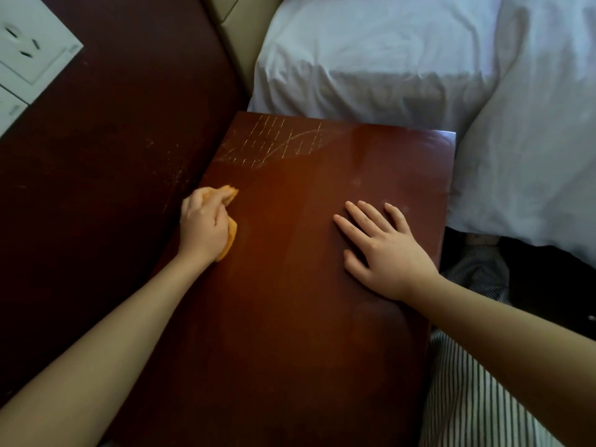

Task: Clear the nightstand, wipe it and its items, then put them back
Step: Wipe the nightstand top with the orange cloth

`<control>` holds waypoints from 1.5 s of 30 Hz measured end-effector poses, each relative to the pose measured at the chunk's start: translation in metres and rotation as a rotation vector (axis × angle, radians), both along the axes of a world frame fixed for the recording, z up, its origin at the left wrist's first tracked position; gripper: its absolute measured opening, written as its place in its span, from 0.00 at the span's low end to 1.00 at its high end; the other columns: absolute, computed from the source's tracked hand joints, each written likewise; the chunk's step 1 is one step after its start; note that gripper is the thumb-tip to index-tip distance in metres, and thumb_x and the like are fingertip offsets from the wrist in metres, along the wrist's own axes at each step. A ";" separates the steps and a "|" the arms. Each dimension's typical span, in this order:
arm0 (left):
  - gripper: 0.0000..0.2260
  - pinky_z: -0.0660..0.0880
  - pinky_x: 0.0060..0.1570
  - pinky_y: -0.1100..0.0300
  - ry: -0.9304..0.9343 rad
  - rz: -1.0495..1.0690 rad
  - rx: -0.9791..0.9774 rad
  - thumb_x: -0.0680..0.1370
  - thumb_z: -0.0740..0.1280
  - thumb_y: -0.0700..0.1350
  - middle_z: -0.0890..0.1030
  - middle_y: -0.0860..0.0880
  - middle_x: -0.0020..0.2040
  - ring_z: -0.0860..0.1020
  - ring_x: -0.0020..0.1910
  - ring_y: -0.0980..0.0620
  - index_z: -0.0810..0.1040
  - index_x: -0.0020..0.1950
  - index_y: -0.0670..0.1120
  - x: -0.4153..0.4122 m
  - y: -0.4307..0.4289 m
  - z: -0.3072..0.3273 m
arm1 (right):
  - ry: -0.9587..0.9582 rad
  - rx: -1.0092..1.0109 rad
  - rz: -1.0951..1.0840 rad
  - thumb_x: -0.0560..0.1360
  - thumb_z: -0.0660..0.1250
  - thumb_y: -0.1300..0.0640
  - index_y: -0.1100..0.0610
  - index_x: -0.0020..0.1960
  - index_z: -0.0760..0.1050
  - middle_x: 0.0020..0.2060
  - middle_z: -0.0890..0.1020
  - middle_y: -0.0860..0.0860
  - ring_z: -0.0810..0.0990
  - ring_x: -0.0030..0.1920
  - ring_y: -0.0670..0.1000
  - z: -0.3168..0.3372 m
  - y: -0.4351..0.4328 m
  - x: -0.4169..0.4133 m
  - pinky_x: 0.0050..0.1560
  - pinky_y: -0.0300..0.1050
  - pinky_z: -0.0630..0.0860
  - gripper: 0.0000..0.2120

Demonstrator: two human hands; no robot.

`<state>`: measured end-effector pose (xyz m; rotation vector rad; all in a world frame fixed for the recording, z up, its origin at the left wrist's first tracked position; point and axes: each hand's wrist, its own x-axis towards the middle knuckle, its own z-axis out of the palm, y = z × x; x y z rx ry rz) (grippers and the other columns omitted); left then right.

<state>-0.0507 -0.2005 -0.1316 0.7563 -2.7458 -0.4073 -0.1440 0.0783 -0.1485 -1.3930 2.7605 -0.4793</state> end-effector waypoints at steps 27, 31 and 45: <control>0.16 0.62 0.66 0.49 -0.071 0.275 -0.067 0.81 0.54 0.43 0.67 0.43 0.68 0.65 0.66 0.42 0.70 0.68 0.49 -0.070 -0.024 0.001 | -0.024 0.004 0.006 0.74 0.52 0.46 0.54 0.69 0.71 0.68 0.72 0.56 0.68 0.69 0.57 0.000 0.001 -0.001 0.68 0.61 0.58 0.27; 0.16 0.63 0.66 0.50 -0.064 0.239 -0.039 0.81 0.54 0.43 0.67 0.44 0.68 0.64 0.66 0.43 0.71 0.68 0.50 -0.075 -0.025 0.002 | -0.024 0.010 0.002 0.74 0.52 0.45 0.54 0.69 0.70 0.69 0.71 0.56 0.68 0.70 0.56 0.000 0.001 -0.001 0.70 0.59 0.57 0.27; 0.17 0.64 0.62 0.52 -0.009 -0.049 0.016 0.80 0.56 0.41 0.71 0.46 0.65 0.66 0.64 0.45 0.74 0.66 0.51 -0.012 -0.008 -0.002 | -0.057 0.047 0.006 0.74 0.48 0.43 0.53 0.72 0.66 0.71 0.67 0.55 0.63 0.72 0.56 0.001 0.001 -0.001 0.71 0.59 0.52 0.29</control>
